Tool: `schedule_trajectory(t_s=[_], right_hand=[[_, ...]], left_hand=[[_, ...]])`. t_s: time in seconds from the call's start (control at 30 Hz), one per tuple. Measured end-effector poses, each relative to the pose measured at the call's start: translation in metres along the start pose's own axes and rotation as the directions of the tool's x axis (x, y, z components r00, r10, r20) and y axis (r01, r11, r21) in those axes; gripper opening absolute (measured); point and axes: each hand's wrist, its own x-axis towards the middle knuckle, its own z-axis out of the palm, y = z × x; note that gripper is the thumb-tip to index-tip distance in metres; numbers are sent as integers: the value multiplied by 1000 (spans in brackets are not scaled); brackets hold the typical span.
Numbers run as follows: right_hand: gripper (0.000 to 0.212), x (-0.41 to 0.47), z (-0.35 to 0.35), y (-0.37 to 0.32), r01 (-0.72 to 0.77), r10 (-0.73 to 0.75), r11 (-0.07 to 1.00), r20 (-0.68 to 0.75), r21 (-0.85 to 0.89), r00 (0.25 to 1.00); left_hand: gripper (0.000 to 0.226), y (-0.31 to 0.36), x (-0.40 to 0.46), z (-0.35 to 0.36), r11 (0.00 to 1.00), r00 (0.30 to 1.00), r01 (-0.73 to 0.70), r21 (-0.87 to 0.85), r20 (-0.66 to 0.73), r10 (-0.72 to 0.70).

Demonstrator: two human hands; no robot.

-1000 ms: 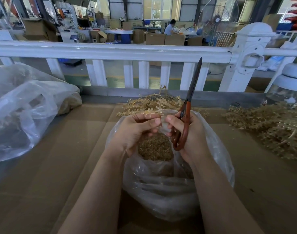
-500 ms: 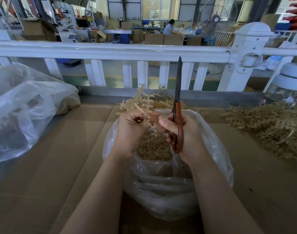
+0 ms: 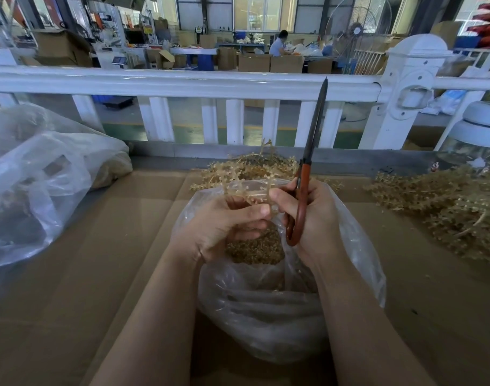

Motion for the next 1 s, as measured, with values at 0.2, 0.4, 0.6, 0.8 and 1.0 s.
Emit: schedule_trajectory(t_s=[0.2,0.4,0.6,0.8,1.0], right_hand=[[21,0,-1,3,38,-35,999,62,-38,997],[24,1,-2,9,-28,36,983,42,-180,998],[24,0,-1,12,-23,30,984,39,-175,999],[23,1,0,14,-3,5,978,8,-209,1000],[36,6,-6,14,19,-24,881,-5,-473,1000]], left_hand=[[13,0,2,4,993,993,-95,-76,-75,89],[15,-1,4,6,976,970,-162,-147,-203,131],[10,-3,7,8,964,964,-177,-196,-233,130],[7,-6,7,5,962,970,-149,-229,-224,97],[11,-2,6,4,907,933,-256,-334,-331,142]])
